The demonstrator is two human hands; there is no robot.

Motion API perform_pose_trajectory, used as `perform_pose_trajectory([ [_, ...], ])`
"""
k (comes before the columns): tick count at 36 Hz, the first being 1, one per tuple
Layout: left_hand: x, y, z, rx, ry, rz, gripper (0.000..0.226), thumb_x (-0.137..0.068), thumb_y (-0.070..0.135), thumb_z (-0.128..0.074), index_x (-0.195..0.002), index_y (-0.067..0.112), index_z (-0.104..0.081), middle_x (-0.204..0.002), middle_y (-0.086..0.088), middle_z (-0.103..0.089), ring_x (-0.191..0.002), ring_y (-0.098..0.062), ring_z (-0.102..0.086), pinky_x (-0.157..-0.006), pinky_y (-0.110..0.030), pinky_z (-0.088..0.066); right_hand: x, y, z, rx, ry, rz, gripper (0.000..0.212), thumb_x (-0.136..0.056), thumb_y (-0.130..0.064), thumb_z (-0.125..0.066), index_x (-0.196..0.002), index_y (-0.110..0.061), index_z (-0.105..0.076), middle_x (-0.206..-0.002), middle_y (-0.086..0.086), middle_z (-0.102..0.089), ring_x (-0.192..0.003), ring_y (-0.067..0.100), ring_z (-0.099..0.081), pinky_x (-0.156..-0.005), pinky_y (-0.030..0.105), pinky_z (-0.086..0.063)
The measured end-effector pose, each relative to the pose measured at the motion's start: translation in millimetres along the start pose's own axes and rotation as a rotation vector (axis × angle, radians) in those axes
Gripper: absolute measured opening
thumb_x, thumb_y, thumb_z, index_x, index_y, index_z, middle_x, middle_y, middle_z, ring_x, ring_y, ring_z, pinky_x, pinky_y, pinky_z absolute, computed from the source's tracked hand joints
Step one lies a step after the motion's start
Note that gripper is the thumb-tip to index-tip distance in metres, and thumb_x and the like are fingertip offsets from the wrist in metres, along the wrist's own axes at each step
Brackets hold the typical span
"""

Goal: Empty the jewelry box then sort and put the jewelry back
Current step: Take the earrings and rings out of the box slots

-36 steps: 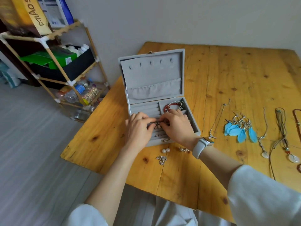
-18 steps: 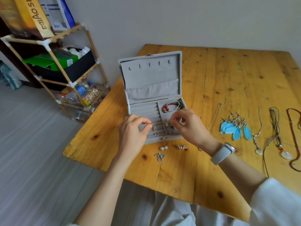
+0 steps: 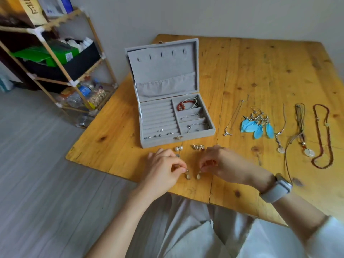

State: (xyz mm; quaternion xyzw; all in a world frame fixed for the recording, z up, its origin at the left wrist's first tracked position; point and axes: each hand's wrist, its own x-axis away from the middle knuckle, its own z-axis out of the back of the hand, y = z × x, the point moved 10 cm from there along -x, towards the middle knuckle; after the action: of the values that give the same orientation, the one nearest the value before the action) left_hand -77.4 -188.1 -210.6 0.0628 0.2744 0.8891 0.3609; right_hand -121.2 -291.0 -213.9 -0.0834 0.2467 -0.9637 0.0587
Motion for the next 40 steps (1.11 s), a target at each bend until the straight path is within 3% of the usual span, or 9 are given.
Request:
perform_pose_trajectory([
  [3, -3.8, -2.8, 2.0, -0.019, 0.070, 0.016, 0.004, -0.080, 0.028, -0.069, -0.082, 0.028, -0.072, -0.076, 0.016, -0.044, -0.090, -0.010, -0.045, -0.075, -0.027, -0.019, -1.4, 5.6, 1.7, 0.049, 0.128, -0.061, 0.010, -0.088, -0.025, -0.056, -0.093, -0.023, -0.065, -0.090, -0.008, -0.054, -0.092, 0.013, -0.050, -0.085, 0.032, -0.039],
  [8, -9.5, -2.3, 5.6, -0.047, 0.169, 0.005, 0.005, -0.078, 0.025, -0.071, -0.082, 0.026, -0.073, -0.075, 0.014, -0.044, -0.084, -0.010, -0.043, -0.074, -0.026, -0.018, -1.9, 6.9, 10.1, 0.126, 0.313, -0.114, 0.015, -0.090, -0.028, -0.053, -0.099, -0.022, -0.064, -0.095, -0.002, -0.058, -0.097, 0.020, -0.051, -0.075, 0.028, -0.024],
  [14, -15.4, -7.3, 0.2, -0.073, 0.208, 0.014, 0.007, -0.071, 0.025, -0.074, -0.078, 0.026, -0.074, -0.072, 0.010, -0.051, -0.081, -0.020, -0.054, -0.066, -0.028, -0.017, -2.8, 7.0, 9.6, 0.166, 0.426, -0.124, 0.005, -0.080, -0.021, -0.067, -0.085, -0.021, -0.068, -0.077, 0.000, -0.063, -0.075, 0.026, -0.058, -0.067, 0.033, -0.033],
  [21, -14.9, -9.0, 7.8, -0.063, 0.310, 0.024, 0.017, -0.071, 0.029, -0.063, -0.085, 0.025, -0.073, -0.075, 0.006, -0.058, -0.079, -0.020, -0.057, -0.071, -0.033, -0.029, -2.5, 6.8, 13.3, 0.146, 0.471, -0.126, 0.008, -0.080, -0.024, -0.065, -0.086, -0.022, -0.068, -0.078, -0.003, -0.066, -0.074, 0.023, -0.060, -0.067, 0.031, -0.034],
  [25, -13.4, -17.2, 30.1, -0.045, 0.425, 0.028, 0.014, -0.075, 0.020, -0.067, -0.087, 0.023, -0.073, -0.080, 0.006, -0.059, -0.082, -0.017, -0.055, -0.075, -0.029, -0.027, -8.4, 3.7, 29.5, 0.016, 0.514, -0.103, 0.012, -0.084, -0.019, -0.061, -0.094, -0.019, -0.068, -0.084, -0.001, -0.065, -0.082, 0.020, -0.059, -0.071, 0.027, -0.035],
  [29, -15.4, -40.5, 57.3, -0.108, 0.530, 0.126, 0.016, -0.074, 0.008, -0.072, -0.087, 0.018, -0.073, -0.084, 0.000, -0.061, -0.082, -0.023, -0.056, -0.072, -0.033, -0.028, -29.4, -10.4, 43.5, -0.010, 0.533, -0.048, 0.014, -0.087, -0.019, -0.059, -0.098, -0.016, -0.068, -0.085, 0.001, -0.061, -0.081, 0.019, -0.055, -0.068, 0.024, -0.034],
  [33, -23.5, -67.7, 71.3, -0.139, 0.545, 0.242, 0.017, -0.077, 0.011, -0.069, -0.093, 0.017, -0.072, -0.100, -0.002, -0.061, -0.096, -0.027, -0.052, -0.074, -0.034, -0.028, -65.0, -22.2, 43.1, -0.023, 0.503, -0.023, 0.017, -0.088, -0.017, -0.057, -0.099, -0.014, -0.069, -0.089, 0.006, -0.061, -0.089, 0.027, -0.054, -0.076, 0.035, -0.042],
  [36, -27.4, -80.7, 69.9, -0.149, 0.529, 0.278, 0.022, -0.078, 0.011, -0.068, -0.099, 0.017, -0.070, -0.109, -0.001, -0.060, -0.103, -0.027, -0.050, -0.077, -0.038, -0.031, -90.8, -29.1, 37.4, 0.009, 0.471, -0.019, 0.020, -0.088, -0.020, -0.055, -0.103, -0.016, -0.069, -0.095, 0.008, -0.061, -0.093, 0.030, -0.050, -0.081, 0.040, -0.039],
  [40, -23.8, -89.6, 65.5, -0.122, 0.549, 0.276, 0.018, -0.081, 0.012, -0.065, -0.097, 0.017, -0.070, -0.109, -0.001, -0.061, -0.101, -0.028, -0.052, -0.075, -0.035, -0.029, -113.5, -28.9, 26.6, 0.101, 0.382, -0.058, 0.024, -0.091, -0.027, -0.049, -0.109, -0.025, -0.064, -0.108, 0.003, -0.057, -0.104, 0.024, -0.044, -0.082, 0.033, -0.027],
])
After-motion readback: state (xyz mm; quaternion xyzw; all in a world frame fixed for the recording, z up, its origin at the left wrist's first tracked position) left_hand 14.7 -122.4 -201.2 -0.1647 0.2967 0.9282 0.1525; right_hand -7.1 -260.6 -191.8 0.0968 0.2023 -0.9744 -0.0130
